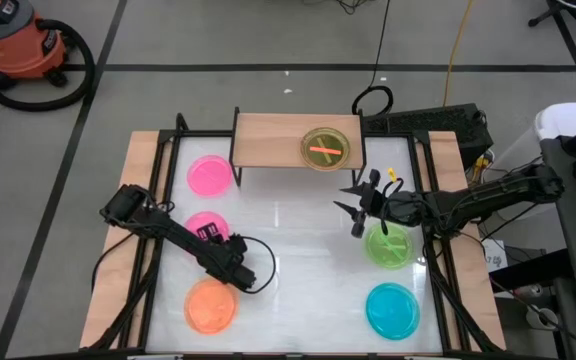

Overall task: Place and stack plates onto a shelf
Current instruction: Stack the bottom pink plate on top of the orange plate on the shelf

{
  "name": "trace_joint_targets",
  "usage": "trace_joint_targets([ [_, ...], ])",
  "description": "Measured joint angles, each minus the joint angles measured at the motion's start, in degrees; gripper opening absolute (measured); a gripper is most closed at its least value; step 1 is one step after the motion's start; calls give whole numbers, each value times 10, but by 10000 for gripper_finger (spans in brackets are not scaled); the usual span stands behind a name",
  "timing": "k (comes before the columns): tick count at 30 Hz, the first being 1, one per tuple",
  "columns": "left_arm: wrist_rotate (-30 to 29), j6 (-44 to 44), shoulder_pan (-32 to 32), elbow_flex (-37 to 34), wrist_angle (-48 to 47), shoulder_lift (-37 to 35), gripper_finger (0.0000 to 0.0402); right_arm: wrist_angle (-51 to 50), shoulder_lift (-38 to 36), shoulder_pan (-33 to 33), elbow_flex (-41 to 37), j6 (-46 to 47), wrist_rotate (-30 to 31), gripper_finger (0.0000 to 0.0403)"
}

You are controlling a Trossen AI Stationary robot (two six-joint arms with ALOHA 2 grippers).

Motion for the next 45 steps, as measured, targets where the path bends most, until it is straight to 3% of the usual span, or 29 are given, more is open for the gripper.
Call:
trace_joint_targets([
  [7,8,22,0,-3,-8,-1,13,0,0,0,0,5,0,164],
  [12,-2,86,-6,41,-11,-26,5,5,0,0,0,-13,1,164],
  [17,-18,209,-35,121,-13,-48,3,13,-3,0,0,-37,2,164],
  [20,-72,294,-53,173,-46,-47,3,42,-18,0,-1,-69,9,164],
  [23,-162,370,-48,214,-56,-48,3,71,-47,0,-1,-84,19,164],
  [27,-286,494,-6,250,-52,-47,2,113,-91,0,-1,-90,17,164],
  [29,-307,588,30,264,-18,-48,2,131,-108,0,-1,-86,17,164],
  [32,-282,751,106,271,84,-47,2,137,-127,0,-1,-85,15,164],
  [37,-179,997,229,272,243,-47,3,132,-135,0,-1,-81,14,164],
  [41,-115,1076,307,273,332,-47,7,109,-135,0,-1,-77,13,164],
  [45,-8,1123,362,273,360,-47,9,93,-134,0,-1,-69,13,164],
])
